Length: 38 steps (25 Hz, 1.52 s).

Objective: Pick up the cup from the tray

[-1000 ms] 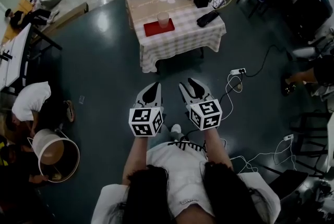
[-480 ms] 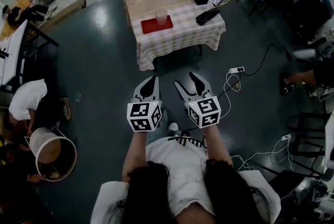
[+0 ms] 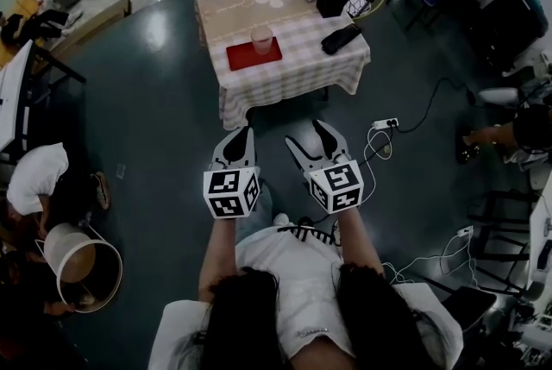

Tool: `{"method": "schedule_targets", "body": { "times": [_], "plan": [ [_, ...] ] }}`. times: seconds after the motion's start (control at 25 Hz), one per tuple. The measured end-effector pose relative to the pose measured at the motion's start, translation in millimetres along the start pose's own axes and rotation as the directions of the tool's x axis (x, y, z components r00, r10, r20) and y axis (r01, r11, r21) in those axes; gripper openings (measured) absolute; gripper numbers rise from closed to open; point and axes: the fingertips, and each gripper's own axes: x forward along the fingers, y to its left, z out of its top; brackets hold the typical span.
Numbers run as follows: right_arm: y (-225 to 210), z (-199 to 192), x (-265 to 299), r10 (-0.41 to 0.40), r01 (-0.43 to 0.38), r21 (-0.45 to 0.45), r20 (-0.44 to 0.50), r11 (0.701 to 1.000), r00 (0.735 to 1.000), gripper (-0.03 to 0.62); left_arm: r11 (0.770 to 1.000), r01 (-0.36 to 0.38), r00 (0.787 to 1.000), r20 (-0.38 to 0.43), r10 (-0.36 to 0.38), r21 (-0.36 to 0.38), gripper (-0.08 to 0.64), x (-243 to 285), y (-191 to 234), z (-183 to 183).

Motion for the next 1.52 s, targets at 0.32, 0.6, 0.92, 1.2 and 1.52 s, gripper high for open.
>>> {"method": "schedule_targets", "body": {
  "times": [0.32,0.6,0.92,1.2,1.52],
  "plan": [
    [-26.9,23.8,59.3,-0.02,0.02,-0.017,-0.033,1.0,0.999,0.302,1.0,0.012,1.0,0.003,-0.012,0.006,0.007,54.3,40.1,35.5],
    [-41.4,47.0,107.8,-0.05,0.049,-0.018,-0.035,0.999,0.998,0.307,0.998,0.065,0.998,-0.015,-0.064,0.016,0.007,96.9,66.1,64.7],
    [-55.0,59.1,153.5,-0.103,0.102,-0.028,-0.032,0.994,0.994,0.325,0.991,0.115,0.992,-0.062,-0.111,0.066,0.006,138.6,95.0,79.0],
    [-61.2,59.0,187.5,-0.125,0.125,-0.012,-0.054,0.992,0.991,0.331,0.984,0.145,0.988,-0.072,-0.138,0.105,0.007,163.4,110.5,90.5],
    [-68.4,68.4,214.7,-0.137,0.137,-0.008,-0.036,0.991,0.99,0.345,0.983,0.143,0.987,-0.09,-0.133,0.116,0.008,178.4,124.1,91.8]
  ]
}}
